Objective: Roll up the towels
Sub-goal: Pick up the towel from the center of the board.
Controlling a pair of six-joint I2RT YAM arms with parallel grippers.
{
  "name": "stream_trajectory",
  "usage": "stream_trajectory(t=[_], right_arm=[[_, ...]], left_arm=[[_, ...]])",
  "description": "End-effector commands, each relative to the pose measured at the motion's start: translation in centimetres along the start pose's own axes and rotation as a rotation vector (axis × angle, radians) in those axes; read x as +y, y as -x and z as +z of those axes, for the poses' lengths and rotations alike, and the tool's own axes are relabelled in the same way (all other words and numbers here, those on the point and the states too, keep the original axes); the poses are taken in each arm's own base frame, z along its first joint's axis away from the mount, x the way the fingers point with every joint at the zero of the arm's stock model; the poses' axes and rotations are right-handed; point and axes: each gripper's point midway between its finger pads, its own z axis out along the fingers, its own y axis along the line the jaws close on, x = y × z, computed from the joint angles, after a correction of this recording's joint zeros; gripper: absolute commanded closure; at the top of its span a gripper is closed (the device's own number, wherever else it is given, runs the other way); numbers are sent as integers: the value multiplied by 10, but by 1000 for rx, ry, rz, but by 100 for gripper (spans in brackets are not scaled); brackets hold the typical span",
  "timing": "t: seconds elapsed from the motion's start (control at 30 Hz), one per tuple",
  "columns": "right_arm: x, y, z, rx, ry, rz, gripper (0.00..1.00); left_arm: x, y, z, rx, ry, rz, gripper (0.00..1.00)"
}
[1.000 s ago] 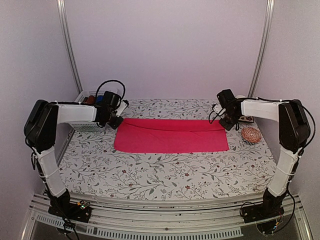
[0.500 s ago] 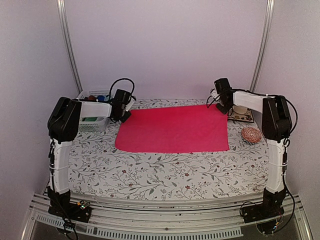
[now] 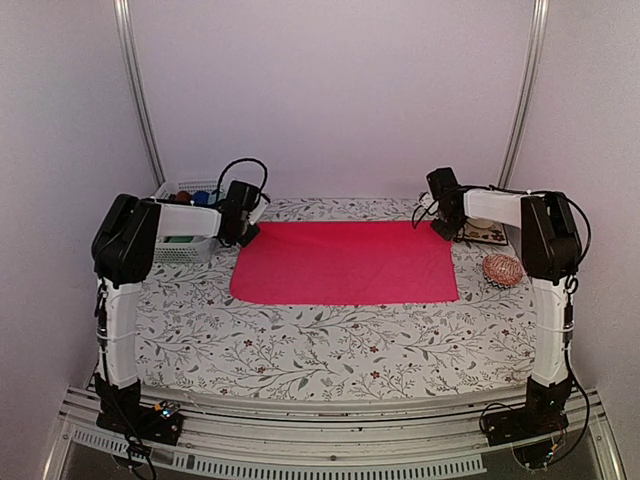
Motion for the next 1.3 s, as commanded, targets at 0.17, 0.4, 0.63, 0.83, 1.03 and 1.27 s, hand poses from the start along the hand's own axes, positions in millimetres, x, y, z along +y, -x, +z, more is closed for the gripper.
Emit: stream_trajectory(t=[0.17,0.4,0.63,0.83,1.03,1.27], right_arm=[[19,-19,-50,-4,122,27,98],[24,-39,-72,22,148,22,98],[3,-51,-78,40,65,74,98],[-20,-51,-55,64,6,102,98],[-23,-46,-64,31,33,107,98],[16,-58,-86,45,154,44,98]], left_arm=[[31,3,-45,-44,50,-40,100],[11,-7,-65,-35,-32,-16,100],[-10,-24,-60,0,-62,3,100],[-10,-9,-43,-17,-43,9,100],[-2,-3,-47,-24,-34,8,100],[-3,-21,-65,7,-59,15,100]])
